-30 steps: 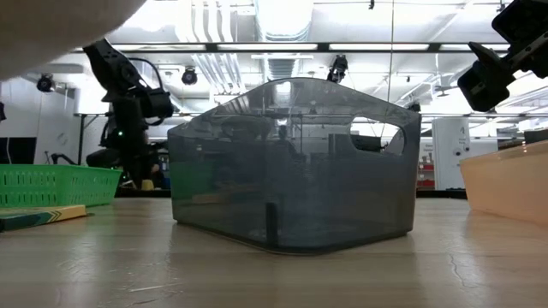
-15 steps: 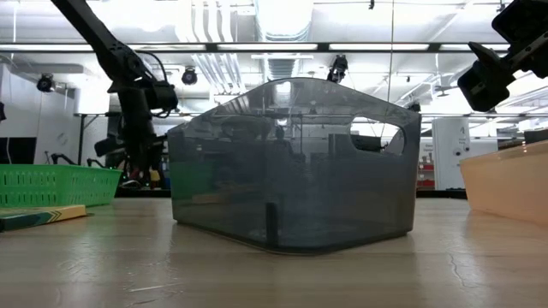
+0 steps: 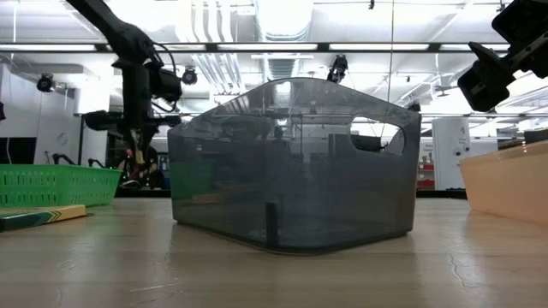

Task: Pick & Place School Supplies
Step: Put the yellow eraser into the green bin

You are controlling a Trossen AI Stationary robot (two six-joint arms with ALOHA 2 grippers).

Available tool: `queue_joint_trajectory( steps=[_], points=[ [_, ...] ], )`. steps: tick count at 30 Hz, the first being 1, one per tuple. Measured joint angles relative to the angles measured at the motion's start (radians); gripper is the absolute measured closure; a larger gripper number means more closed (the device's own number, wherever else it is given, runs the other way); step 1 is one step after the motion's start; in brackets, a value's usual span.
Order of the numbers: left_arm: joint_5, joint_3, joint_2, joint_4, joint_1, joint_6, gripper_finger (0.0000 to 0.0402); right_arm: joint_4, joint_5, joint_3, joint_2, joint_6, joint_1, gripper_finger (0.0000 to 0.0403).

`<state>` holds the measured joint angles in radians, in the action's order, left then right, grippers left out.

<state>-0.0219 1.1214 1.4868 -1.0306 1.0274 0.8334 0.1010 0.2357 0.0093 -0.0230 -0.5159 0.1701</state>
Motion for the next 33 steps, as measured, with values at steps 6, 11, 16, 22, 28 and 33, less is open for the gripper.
queue_joint_trajectory(
  steps=[6, 11, 16, 22, 28, 33],
  points=[
    [0.007, 0.059, -0.010, -0.123, -0.060, -0.071, 0.0347, 0.000, 0.000, 0.000, 0.000, 0.000, 0.000, 0.0135],
    [0.042, 0.061, -0.061, -0.152, -0.125, -0.041, 0.0347, 0.000, 0.000, 0.000, 0.000, 0.000, 0.000, 0.0140],
    [0.074, 0.053, -0.126, -0.197, -0.193, 0.004, 0.0347, 0.000, 0.000, 0.000, 0.000, 0.000, 0.000, 0.0142],
    [0.120, 0.052, -0.188, -0.292, -0.268, 0.048, 0.0347, 0.000, 0.000, 0.000, 0.000, 0.000, 0.000, 0.0136],
    [0.147, 0.045, -0.223, -0.373, -0.345, 0.127, 0.0347, 0.000, 0.000, 0.000, 0.000, 0.000, 0.000, 0.0139],
    [0.159, 0.005, -0.260, -0.373, -0.409, 0.188, 0.0346, 0.000, 0.000, 0.000, 0.000, 0.000, 0.000, 0.0142]
  ],
)
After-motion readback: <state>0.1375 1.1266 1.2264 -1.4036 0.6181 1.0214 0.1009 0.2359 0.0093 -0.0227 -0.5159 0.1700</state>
